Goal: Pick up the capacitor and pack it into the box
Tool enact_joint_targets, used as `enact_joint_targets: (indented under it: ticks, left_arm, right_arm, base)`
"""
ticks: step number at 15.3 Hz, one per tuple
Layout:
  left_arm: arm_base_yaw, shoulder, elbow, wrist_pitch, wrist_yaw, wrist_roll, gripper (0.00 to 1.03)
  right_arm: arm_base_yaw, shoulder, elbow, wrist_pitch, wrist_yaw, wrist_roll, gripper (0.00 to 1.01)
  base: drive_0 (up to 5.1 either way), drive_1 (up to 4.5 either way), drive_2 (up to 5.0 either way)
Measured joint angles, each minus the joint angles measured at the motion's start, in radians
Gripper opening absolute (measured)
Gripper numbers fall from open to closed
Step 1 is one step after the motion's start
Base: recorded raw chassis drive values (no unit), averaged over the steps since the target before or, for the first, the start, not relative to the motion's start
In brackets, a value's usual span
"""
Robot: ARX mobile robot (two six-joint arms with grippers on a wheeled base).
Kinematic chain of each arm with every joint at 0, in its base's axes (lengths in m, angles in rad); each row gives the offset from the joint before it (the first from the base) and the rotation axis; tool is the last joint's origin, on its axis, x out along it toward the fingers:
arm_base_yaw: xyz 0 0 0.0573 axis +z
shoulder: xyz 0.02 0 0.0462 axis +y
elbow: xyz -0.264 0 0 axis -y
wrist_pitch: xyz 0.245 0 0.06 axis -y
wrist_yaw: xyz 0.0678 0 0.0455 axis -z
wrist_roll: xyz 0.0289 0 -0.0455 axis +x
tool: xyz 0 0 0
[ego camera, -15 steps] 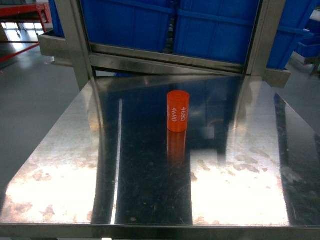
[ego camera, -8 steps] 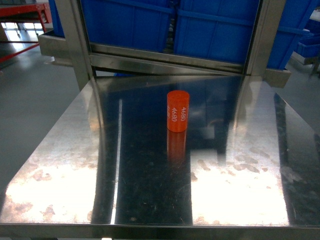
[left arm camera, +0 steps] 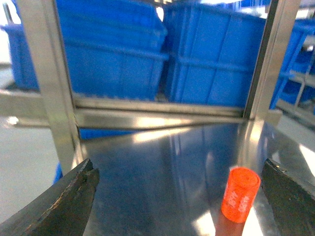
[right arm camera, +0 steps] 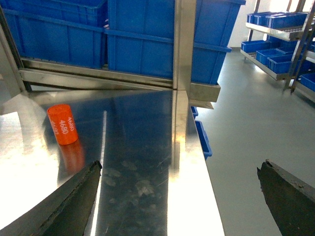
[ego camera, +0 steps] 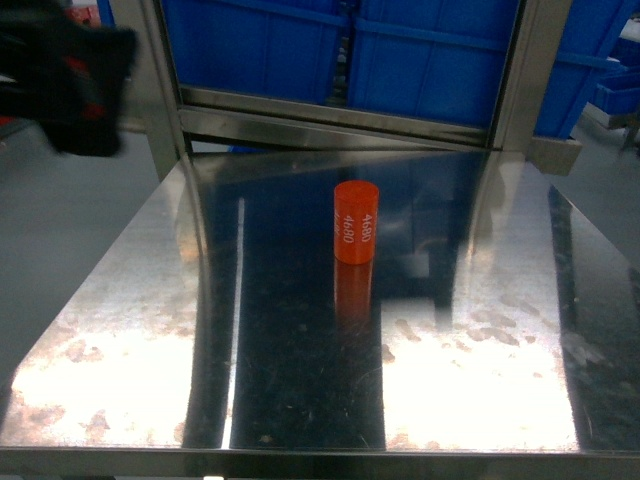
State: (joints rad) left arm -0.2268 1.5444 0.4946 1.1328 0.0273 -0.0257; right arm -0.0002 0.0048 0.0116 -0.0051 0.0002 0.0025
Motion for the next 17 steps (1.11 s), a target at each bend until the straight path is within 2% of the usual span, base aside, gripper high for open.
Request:
enact_joint_targets:
  ticks: [2, 4, 7, 10, 17]
  left_arm:
    - [-0.048, 0.190, 0.150, -0.080, -0.018, -0.025, 0.98]
    - [-0.103, 0.340, 0.354, -0.179, -0.024, -0.072, 0.98]
    - [-0.172, 0.438, 0.548, -0.229, -0.022, -0.089, 0.98]
    - [-0.204, 0.561, 0.631, -0.279, -0.026, -0.095, 0.98]
    - [-0.214, 0.734, 0.769, -0.331, -0.010, -0.103, 0.98]
  right_arm:
    - [0.000, 0.000, 0.000, 0.000, 0.000, 0.000, 0.98]
    - [0.000, 0.000, 0.000, 0.000, 0.000, 0.000, 0.98]
    - [0.000, 0.000, 0.000, 0.000, 0.000, 0.000, 0.98]
    - [0.000, 0.000, 0.000, 0.000, 0.000, 0.000, 0.98]
    - [0.000, 0.000, 0.000, 0.000, 0.000, 0.000, 0.98]
  base:
    - [0.0, 0.00, 0.0]
    - [0.0, 0.00, 0.0]
    - [0.0, 0.00, 0.0]
    - [0.0, 0.00, 0.0]
    - [0.0, 0.00, 0.0]
